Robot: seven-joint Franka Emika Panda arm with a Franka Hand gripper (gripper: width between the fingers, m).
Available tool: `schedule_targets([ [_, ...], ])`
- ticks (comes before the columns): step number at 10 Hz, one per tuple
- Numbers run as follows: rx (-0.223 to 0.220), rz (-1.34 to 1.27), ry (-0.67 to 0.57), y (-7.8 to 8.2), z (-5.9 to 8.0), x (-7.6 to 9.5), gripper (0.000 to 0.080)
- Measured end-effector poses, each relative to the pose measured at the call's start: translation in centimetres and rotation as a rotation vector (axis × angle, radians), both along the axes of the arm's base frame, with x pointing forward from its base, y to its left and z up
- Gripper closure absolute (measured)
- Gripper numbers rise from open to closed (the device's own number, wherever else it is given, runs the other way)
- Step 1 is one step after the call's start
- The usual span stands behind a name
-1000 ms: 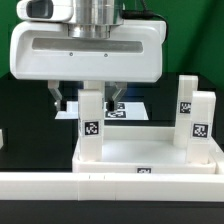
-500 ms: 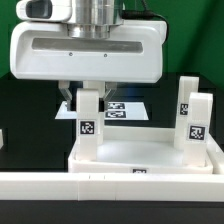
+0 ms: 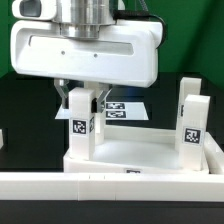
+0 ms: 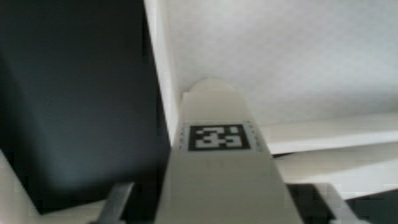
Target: Assemble desk
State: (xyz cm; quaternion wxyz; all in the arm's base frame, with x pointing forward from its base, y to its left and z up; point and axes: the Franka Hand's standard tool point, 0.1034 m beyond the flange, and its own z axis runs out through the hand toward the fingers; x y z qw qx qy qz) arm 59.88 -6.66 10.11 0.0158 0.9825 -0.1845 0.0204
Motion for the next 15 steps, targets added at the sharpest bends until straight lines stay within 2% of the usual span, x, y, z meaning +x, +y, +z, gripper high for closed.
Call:
schedule_targets([
  [3,0.003,-0.115,-0.001,-0.2,0.0,-0.1,0.0487],
  [5,0.002,-0.116,0.001,-0.2,-0.1,-0.1,0.0220],
  [6,0.004,-0.124,-0.001,-0.1,0.0,-0.2,0.0220],
  [7,0.012,-0.138,-0.005,0.1,0.5,-0.4,0.0165],
  [10,0.040,-0.187,-0.027,1.4,2.5,-0.8,0.0150],
  [15,0.036,-0.186,-0.022,1.2,2.1,-0.9,0.0150],
])
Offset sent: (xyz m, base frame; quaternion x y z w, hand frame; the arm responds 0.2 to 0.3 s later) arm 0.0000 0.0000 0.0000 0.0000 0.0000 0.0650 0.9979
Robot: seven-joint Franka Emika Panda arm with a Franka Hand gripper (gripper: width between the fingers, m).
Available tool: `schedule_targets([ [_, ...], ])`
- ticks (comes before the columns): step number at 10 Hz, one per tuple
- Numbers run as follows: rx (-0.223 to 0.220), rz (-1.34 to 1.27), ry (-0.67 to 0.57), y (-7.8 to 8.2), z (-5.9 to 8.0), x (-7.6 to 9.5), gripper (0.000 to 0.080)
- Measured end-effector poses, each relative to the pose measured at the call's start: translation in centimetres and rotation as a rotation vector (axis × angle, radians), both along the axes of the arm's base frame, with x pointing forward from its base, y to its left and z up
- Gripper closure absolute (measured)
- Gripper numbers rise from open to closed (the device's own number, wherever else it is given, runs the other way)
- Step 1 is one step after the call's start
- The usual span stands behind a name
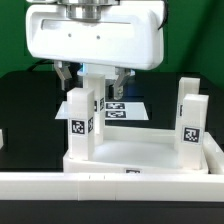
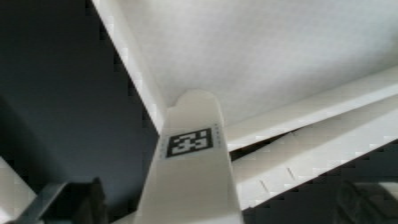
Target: Assemble desk
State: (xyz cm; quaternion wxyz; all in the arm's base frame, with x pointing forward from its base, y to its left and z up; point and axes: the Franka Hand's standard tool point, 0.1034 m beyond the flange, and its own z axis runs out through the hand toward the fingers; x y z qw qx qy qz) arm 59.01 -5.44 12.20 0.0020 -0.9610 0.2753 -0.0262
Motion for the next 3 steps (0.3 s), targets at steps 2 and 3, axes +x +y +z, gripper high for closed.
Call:
schedule_targets([
  [2,0.000,0.000,0.001,-0.01,-0.04,-0.01,0.0150],
  [3,0.000,0.000,0.001,-0.01,-0.06,-0.02,0.0150],
])
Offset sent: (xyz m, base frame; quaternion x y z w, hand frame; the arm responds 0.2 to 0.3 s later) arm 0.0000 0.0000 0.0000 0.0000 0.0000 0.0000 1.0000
